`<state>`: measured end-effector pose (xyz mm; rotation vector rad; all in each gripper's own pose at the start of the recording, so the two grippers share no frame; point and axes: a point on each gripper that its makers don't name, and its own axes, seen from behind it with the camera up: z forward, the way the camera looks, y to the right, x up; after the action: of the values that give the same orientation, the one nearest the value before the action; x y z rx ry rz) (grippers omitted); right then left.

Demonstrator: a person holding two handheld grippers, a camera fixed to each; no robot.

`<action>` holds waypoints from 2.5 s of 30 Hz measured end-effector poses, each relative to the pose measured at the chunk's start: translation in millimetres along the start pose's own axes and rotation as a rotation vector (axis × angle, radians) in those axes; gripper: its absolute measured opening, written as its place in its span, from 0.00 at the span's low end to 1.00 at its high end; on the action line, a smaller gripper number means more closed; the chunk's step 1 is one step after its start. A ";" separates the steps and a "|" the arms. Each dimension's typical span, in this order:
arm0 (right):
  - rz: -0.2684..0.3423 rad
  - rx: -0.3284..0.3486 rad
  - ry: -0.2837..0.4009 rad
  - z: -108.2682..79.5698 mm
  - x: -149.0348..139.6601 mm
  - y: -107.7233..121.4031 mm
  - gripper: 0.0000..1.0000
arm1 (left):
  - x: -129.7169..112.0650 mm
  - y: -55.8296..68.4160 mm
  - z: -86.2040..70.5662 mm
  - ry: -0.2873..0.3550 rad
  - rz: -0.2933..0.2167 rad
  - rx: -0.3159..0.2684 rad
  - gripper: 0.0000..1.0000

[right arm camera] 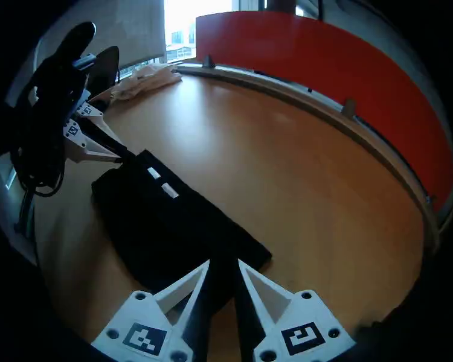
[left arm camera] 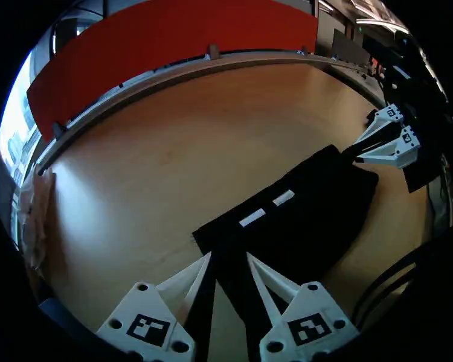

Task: Fold towel

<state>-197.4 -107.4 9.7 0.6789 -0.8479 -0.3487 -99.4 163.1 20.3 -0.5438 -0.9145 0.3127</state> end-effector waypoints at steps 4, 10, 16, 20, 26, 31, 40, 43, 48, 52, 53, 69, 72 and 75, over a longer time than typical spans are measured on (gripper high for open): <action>0.008 -0.014 0.000 2.7 0.6 4.6 0.24 | 0.2 -2.8 3.4 -0.003 0.007 0.011 0.27; 0.011 -0.031 0.000 6.5 2.5 10.0 0.30 | 0.4 -6.3 6.4 -0.007 0.012 0.022 0.34; 0.000 -0.055 -0.001 8.3 2.9 15.4 0.37 | 0.7 -12.7 6.7 -0.007 0.015 0.041 0.50; 0.008 -0.066 -0.003 8.1 1.5 18.4 0.48 | 0.7 -15.7 5.7 -0.010 0.017 0.046 0.68; 0.028 -0.066 0.000 5.4 -0.8 18.5 0.98 | -0.4 -17.7 2.1 -0.010 0.013 0.048 0.99; 0.039 -0.068 0.010 2.3 -1.4 18.0 1.00 | -1.4 -15.3 -1.6 -0.006 0.007 0.039 0.99; 0.038 -0.071 0.027 -8.8 -3.3 13.8 1.00 | -5.3 -15.0 -14.1 0.015 -0.019 0.051 0.99; 0.041 -0.072 0.031 -13.6 -5.5 11.6 1.00 | -7.2 -14.2 -20.0 0.024 -0.026 0.054 0.99; 0.042 -0.072 0.037 -21.8 -9.7 6.5 1.00 | -10.8 -12.7 -28.4 0.037 -0.040 0.062 0.99; 0.042 -0.072 0.041 -27.7 -11.9 2.0 1.00 | -15.8 -10.5 -33.8 0.042 -0.051 0.066 0.99; 0.042 -0.072 0.043 -29.1 -12.2 1.0 1.00 | -17.2 -9.8 -35.0 0.043 -0.054 0.067 0.99; 0.035 -0.072 0.045 -46.9 -25.8 -12.7 1.00 | -38.7 0.7 -52.3 0.057 -0.101 0.079 0.99; 0.035 -0.069 0.044 -48.5 -28.4 -15.3 1.00 | -42.7 3.3 -55.3 0.061 -0.112 0.078 0.99; 0.033 -0.065 0.046 -49.1 -29.3 -17.3 1.00 | -46.8 4.4 -57.6 0.064 -0.121 0.082 0.99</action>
<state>-177.7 -84.4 -41.7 0.6096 -0.8003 -0.3281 -79.7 126.5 -41.3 -0.4192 -0.8649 0.2213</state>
